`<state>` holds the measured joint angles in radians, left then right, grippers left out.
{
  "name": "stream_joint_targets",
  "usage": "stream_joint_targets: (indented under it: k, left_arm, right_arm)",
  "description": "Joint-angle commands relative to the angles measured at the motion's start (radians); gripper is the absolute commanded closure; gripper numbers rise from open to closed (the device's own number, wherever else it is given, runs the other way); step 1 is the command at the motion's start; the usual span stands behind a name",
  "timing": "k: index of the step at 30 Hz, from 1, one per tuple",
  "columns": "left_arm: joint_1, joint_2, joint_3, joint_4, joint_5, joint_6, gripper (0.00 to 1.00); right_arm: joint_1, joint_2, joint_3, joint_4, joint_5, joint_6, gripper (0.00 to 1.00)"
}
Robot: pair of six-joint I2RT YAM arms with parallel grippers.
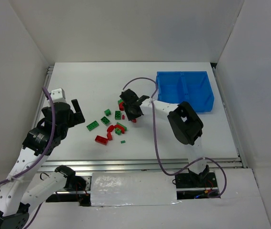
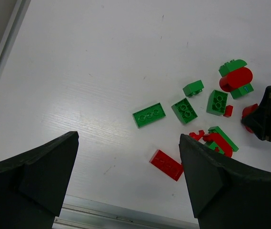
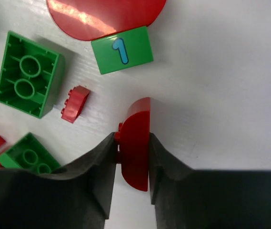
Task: Sort the legos into containers by color
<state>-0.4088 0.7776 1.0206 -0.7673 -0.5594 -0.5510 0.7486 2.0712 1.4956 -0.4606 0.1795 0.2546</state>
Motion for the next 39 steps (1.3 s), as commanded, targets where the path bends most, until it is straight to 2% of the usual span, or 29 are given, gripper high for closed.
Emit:
stream_joint_targets:
  k: [1,4,5,6,10,16,18,22,26,27,29,30,31,34,35,38,39]
  left_arm:
    - [0.005,0.002,-0.001,0.048,0.001,0.016,0.01]
    - [0.005,0.003,-0.001,0.048,0.000,0.016,0.01]
    - [0.005,0.003,-0.001,0.046,-0.002,0.016,0.00]
    - [0.005,0.002,-0.001,0.046,-0.002,0.016,0.00]
    - [0.007,0.002,-0.001,0.049,-0.005,0.014,0.00]
    - [0.010,0.006,-0.002,0.052,0.009,0.019,0.01]
    - [0.011,0.014,-0.002,0.054,0.012,0.020,0.01]
    - [0.013,0.020,-0.002,0.052,0.012,0.019,0.01]
    - [0.015,0.025,-0.004,0.056,0.019,0.023,0.00]
    - [0.015,0.028,-0.004,0.057,0.019,0.025,0.01]
    - [0.018,0.034,-0.002,0.057,0.021,0.025,0.00]
    - [0.018,0.038,-0.002,0.057,0.023,0.025,0.01]
    - [0.025,0.040,-0.001,0.057,0.026,0.025,0.00]
    - [0.037,0.045,-0.001,0.059,0.036,0.029,0.01]
    - [0.039,0.045,-0.001,0.060,0.038,0.029,0.00]
    - [0.044,0.045,-0.002,0.063,0.049,0.034,0.00]
    - [0.045,0.045,-0.002,0.063,0.052,0.036,0.00]
  right_arm:
    - [0.005,-0.042,0.011,0.011,0.021,0.006,0.73]
    - [-0.005,-0.082,-0.009,0.011,0.021,0.011,0.85]
    - [-0.005,-0.115,-0.011,-0.004,0.028,0.020,0.95]
    - [-0.005,-0.135,-0.014,-0.013,0.040,0.026,0.98]
    - [-0.032,-0.290,-0.020,-0.056,0.144,0.052,0.95]
    - [-0.320,-0.339,0.075,-0.101,0.115,0.087,0.91]
    - [-0.412,-0.309,0.148,-0.115,0.088,0.086,0.89]
    - [-0.488,-0.156,0.297,-0.165,0.116,0.087,0.89]
    - [-0.538,-0.051,0.406,-0.177,0.126,0.127,0.82]
    - [-0.543,-0.037,0.441,-0.184,0.126,0.132,0.75]
    - [-0.548,-0.022,0.451,-0.184,0.112,0.130,0.68]
    - [-0.548,-0.026,0.443,-0.176,0.106,0.129,0.54]
    - [-0.549,-0.034,0.437,-0.165,0.098,0.130,0.48]
    - [-0.548,-0.054,0.427,-0.167,0.084,0.129,0.37]
    - [-0.548,-0.059,0.423,-0.173,0.078,0.129,0.22]
    - [-0.523,-0.118,0.378,-0.176,0.043,0.117,0.00]
    - [-0.508,-0.166,0.358,-0.179,0.026,0.112,0.01]
